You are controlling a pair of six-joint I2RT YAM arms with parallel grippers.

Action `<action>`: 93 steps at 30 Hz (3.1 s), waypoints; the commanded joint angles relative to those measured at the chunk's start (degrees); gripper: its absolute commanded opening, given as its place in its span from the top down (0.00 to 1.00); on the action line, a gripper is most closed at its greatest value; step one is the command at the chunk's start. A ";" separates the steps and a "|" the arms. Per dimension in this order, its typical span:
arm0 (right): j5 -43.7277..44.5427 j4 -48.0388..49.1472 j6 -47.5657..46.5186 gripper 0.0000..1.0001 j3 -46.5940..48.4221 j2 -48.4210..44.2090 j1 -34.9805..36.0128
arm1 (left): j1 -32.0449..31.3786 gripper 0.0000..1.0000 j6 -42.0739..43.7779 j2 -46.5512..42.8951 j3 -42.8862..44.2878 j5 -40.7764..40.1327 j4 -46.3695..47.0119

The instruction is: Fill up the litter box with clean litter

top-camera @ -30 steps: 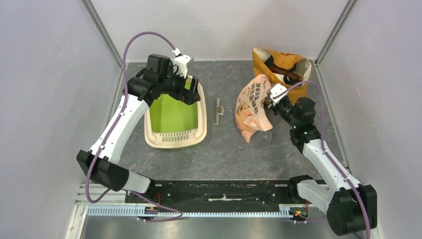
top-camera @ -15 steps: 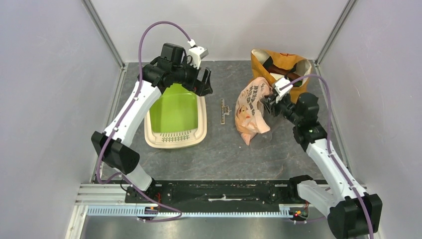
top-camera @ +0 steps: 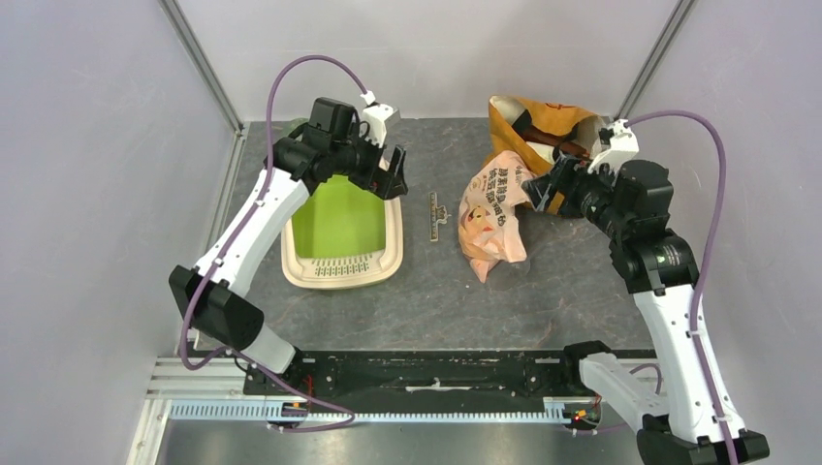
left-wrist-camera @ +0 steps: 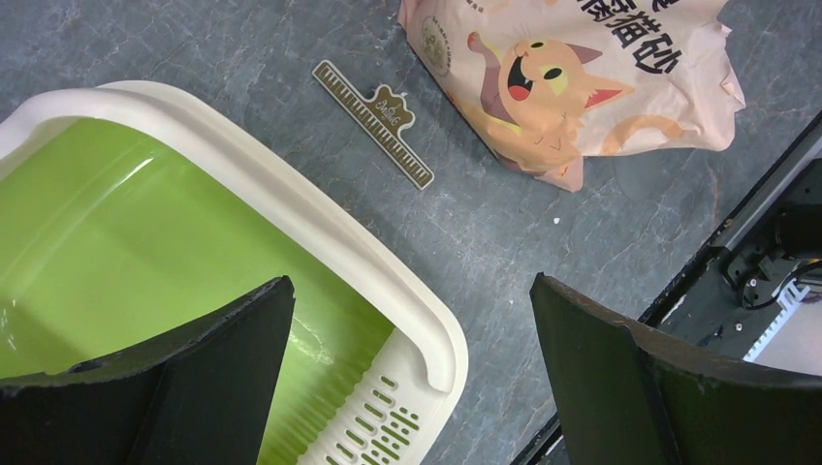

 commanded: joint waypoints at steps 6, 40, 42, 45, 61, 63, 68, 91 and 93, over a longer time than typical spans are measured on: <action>-0.32 -9.20 22.35 0.14 -3.42 9.46 -0.02 | -0.19 0.00 -2.34 -4.72 -0.48 0.17 2.55; -30.06 -4.44 -35.10 1.00 13.77 20.55 5.87 | -0.74 0.00 9.32 4.67 10.88 7.92 -1.93; -34.75 -7.13 -39.14 1.00 14.83 20.95 5.82 | -1.09 0.01 11.47 5.70 12.02 9.46 -1.96; -38.53 -11.37 -45.71 1.00 16.39 21.91 5.83 | -1.63 0.01 16.49 7.47 14.08 12.44 -2.23; -40.33 -20.85 -65.83 1.00 20.09 22.95 5.81 | -5.62 0.04 49.96 18.42 21.23 37.82 7.31; -40.29 -20.58 -67.12 1.00 19.13 22.21 5.78 | -6.54 0.02 54.32 19.34 21.24 39.91 8.93; -39.61 -18.23 -67.86 1.00 17.28 21.06 5.79 | -9.64 0.00 57.84 21.01 20.68 42.14 9.41; -26.30 -12.78 -52.82 0.48 12.34 14.72 4.91 | -13.36 0.98 64.82 15.33 4.29 33.64 11.02; -27.07 -17.46 -50.21 0.20 13.44 14.84 1.83 | -12.86 0.98 61.33 12.88 0.05 31.21 20.04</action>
